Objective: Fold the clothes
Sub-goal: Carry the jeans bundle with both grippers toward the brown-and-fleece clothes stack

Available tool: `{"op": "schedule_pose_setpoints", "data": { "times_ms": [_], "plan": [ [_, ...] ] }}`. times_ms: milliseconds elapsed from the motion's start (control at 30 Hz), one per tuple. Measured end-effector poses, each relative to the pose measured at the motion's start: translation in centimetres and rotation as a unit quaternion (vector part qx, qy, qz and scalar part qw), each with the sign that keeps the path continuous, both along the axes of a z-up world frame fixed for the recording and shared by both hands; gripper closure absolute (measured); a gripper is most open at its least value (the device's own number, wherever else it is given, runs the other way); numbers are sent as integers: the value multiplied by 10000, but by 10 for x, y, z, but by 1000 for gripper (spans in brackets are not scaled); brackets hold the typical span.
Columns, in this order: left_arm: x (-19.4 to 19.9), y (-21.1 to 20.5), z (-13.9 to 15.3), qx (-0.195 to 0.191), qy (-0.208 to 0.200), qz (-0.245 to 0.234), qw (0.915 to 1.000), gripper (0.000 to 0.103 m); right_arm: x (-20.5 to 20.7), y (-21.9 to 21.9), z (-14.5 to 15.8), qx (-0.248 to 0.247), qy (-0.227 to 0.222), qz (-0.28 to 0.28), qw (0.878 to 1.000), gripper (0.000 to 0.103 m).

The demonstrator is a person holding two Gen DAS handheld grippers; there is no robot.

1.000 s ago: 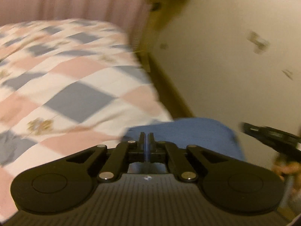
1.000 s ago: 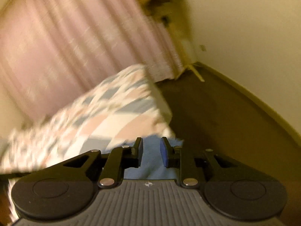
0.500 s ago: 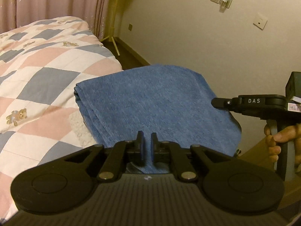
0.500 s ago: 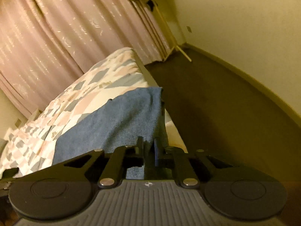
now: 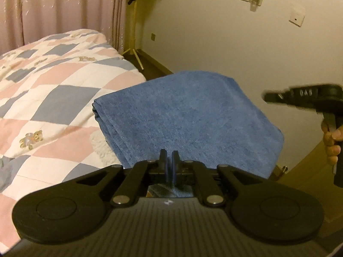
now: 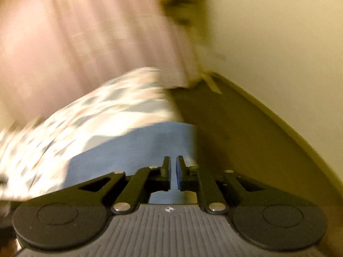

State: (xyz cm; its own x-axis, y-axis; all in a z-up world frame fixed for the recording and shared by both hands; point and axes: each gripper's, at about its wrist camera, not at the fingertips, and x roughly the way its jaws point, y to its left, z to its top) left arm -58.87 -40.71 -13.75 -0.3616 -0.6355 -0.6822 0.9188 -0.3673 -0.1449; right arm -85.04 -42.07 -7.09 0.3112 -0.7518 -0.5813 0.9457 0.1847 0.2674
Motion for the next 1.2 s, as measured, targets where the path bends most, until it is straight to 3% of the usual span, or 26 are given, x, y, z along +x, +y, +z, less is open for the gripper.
{"op": "schedule_pose_setpoints", "data": {
  "times_ms": [100,133,200,267,333,500,533,633,767,1000,1200],
  "plan": [
    [-6,1,-6,-51,-296,-42,9995,98,39,1,-17,47,755,823,9937,91],
    [-6,0,-8,-42,-321,-29,9995,98,46,1,-25,75,995,946,9905,98],
    [-4,-3,-11,2,-244,-89,9997,99,42,3,-34,108,1112,820,9903,103],
    [-9,-3,-12,-47,-276,-151,9995,100,32,4,-35,332,1043,621,9920,103],
    [-14,-2,-13,-123,-359,-196,9991,100,28,10,-33,415,1265,477,9899,103],
    [-6,-4,-12,-39,-283,52,9996,100,20,23,-25,400,1268,342,9905,100],
    [-4,-2,-8,-42,-246,54,9997,100,25,24,-22,306,1201,338,9917,96],
    [-2,12,5,-119,-5,-15,9999,99,32,30,-17,178,877,426,9951,95],
    [3,37,1,-154,48,-61,9999,94,50,34,-34,424,1129,665,9905,94],
    [1,34,-22,-203,-66,-144,9997,88,62,26,-52,524,1368,639,9871,93],
    [-4,30,-12,-178,-311,-291,9989,87,59,32,-39,604,1164,482,9902,87]
  ]
}}
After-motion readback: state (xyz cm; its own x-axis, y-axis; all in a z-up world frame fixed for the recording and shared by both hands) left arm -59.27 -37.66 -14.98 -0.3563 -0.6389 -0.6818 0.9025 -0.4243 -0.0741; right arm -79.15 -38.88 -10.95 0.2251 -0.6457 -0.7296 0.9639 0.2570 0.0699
